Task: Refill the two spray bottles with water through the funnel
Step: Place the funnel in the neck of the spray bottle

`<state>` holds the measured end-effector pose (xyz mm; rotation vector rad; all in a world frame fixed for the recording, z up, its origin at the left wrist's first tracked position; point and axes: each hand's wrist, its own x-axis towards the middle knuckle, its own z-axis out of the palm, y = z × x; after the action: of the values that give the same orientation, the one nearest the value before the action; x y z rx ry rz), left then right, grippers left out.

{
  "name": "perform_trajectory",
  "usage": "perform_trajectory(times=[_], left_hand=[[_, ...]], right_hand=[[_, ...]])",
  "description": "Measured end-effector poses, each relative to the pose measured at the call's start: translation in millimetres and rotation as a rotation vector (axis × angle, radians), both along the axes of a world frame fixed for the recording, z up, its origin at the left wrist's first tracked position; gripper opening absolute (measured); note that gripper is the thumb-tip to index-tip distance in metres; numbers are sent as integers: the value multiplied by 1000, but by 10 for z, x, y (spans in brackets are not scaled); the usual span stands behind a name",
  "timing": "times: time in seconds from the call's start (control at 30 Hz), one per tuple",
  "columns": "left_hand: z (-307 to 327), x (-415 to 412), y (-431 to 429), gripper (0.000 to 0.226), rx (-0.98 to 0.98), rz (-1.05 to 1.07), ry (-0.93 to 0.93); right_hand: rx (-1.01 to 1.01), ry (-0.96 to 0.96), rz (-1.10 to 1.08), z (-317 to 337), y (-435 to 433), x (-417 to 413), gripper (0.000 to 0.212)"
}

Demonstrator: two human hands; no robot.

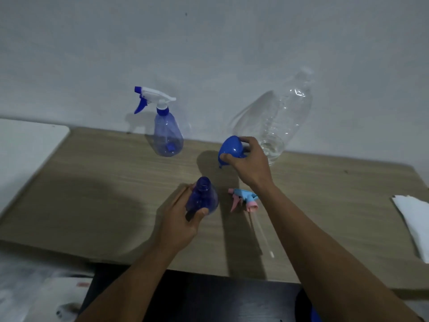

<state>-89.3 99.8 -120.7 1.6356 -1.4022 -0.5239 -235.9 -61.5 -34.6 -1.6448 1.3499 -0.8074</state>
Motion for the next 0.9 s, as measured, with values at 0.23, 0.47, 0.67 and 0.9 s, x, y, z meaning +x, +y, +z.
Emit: perform_trajectory(times=[0.23, 0.47, 0.67, 0.9], left_hand=[[85, -73, -60, 45, 17, 31, 23], [110, 102, 28, 60, 76, -50, 128], [82, 86, 0, 55, 111, -38, 183], [38, 75, 3, 47, 155, -14, 184]], right_hand=[[73, -318, 31, 263, 422, -117, 81], [-8, -392, 28, 342, 919, 66, 80], [3, -401, 28, 253, 1000, 84, 90], [-21, -279, 63, 65, 1061, 133, 92]])
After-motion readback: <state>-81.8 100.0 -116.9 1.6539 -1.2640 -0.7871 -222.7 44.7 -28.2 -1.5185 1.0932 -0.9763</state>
